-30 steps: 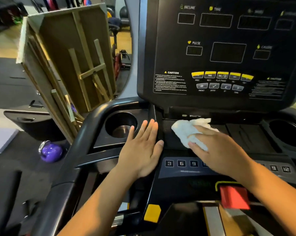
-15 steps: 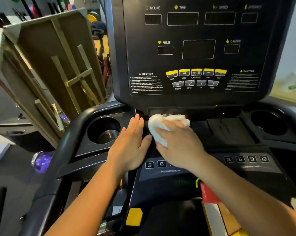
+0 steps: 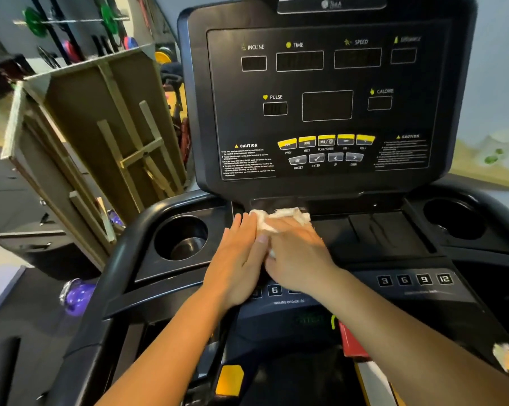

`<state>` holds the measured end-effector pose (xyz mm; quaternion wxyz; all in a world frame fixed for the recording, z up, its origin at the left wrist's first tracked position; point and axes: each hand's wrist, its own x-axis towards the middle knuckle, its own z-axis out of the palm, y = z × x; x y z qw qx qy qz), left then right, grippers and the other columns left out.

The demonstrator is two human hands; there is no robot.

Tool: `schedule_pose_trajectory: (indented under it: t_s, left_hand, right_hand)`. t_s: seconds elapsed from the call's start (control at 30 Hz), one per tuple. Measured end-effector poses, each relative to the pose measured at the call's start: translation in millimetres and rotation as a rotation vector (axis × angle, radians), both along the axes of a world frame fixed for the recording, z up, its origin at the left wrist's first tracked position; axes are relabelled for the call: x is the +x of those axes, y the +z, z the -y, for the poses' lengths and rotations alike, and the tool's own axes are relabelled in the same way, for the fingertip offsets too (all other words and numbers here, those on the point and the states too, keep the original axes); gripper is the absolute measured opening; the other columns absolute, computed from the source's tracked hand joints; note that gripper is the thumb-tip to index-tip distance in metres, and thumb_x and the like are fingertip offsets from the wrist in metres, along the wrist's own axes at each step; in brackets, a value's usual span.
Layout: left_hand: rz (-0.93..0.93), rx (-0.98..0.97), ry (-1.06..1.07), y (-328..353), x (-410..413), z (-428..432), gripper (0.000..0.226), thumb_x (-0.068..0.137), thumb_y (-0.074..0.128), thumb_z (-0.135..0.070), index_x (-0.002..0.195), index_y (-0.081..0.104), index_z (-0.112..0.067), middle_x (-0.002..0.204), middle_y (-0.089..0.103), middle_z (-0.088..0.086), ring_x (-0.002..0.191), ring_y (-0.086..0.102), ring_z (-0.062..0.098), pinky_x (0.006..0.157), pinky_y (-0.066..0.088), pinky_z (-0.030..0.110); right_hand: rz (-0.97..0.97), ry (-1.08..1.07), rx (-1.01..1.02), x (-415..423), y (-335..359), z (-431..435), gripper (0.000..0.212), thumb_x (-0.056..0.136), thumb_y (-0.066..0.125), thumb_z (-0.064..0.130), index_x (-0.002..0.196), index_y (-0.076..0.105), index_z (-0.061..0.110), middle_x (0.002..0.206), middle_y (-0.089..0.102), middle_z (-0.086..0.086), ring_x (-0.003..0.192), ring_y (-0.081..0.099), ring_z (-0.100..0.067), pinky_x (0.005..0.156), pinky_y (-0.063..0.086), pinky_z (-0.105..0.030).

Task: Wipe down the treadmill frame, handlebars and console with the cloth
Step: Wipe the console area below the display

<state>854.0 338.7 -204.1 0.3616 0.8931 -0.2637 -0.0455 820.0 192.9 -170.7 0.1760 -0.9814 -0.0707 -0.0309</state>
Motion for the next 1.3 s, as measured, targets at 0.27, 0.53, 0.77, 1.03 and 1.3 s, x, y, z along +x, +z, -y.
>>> schedule_pose_trajectory:
  t_s: [0.27, 0.53, 0.77, 1.03, 1.3]
  left_hand:
    - [0.025, 0.213, 0.036, 2.9, -6.2, 5.7, 0.072, 0.098, 0.005, -0.061, 0.158, 0.008, -0.020, 0.166, 0.000, 0.003, 0.151, -0.012, 0.013, 0.123, -0.007, 0.037]
    - [0.079, 0.129, -0.023, 2.0, -8.5, 6.8, 0.071, 0.094, 0.009, -0.065, 0.147, 0.035, -0.025, 0.157, 0.035, -0.003, 0.152, -0.002, 0.026, 0.124, 0.003, 0.046]
    - [0.111, 0.258, -0.003, 7.4, -7.6, 9.5, 0.079, 0.091, 0.010, -0.065, 0.148, 0.035, -0.017, 0.158, 0.033, 0.006, 0.152, 0.004, 0.029, 0.124, 0.004, 0.046]
    - [0.282, 0.579, -0.155, 14.0, -20.9, 24.7, 0.083, 0.094, -0.002, -0.061, 0.153, 0.030, -0.012, 0.153, 0.034, 0.013, 0.147, 0.022, 0.030, 0.124, 0.006, 0.045]
    - [0.179, 0.653, -0.155, 14.8, -17.6, 31.6, 0.098, 0.082, -0.015, -0.071, 0.158, 0.011, -0.016, 0.165, 0.002, 0.012, 0.153, -0.007, 0.025, 0.124, -0.001, 0.040]
  right_hand:
    - [0.072, -0.004, -0.065, -36.1, 8.4, 68.2, 0.017, 0.086, 0.043, 0.030, 0.099, 0.053, 0.029, 0.091, 0.063, 0.005, 0.085, 0.057, -0.024, 0.066, 0.050, -0.040]
    - [-0.027, 0.004, 0.020, -34.7, 1.6, 14.8, 0.038, 0.094, 0.044, 0.039, 0.131, 0.051, 0.029, 0.141, 0.043, 0.013, 0.117, 0.050, -0.011, 0.092, 0.045, -0.028]
    - [0.034, -0.156, -0.039, -33.6, 4.9, 63.8, 0.019, 0.092, 0.050, 0.038, 0.093, 0.059, 0.022, 0.097, 0.059, 0.009, 0.091, 0.057, -0.020, 0.072, 0.045, -0.034]
    - [0.020, -0.139, 0.039, -52.0, 0.2, 56.0, 0.037, 0.090, 0.054, 0.039, 0.123, 0.062, 0.026, 0.139, 0.049, 0.013, 0.125, 0.045, -0.014, 0.102, 0.036, -0.030]
    - [0.117, -0.480, 0.025, -44.7, -7.9, 123.9, 0.022, 0.086, 0.062, 0.027, 0.100, 0.071, 0.013, 0.118, 0.067, -0.004, 0.110, 0.059, -0.031, 0.091, 0.046, -0.038]
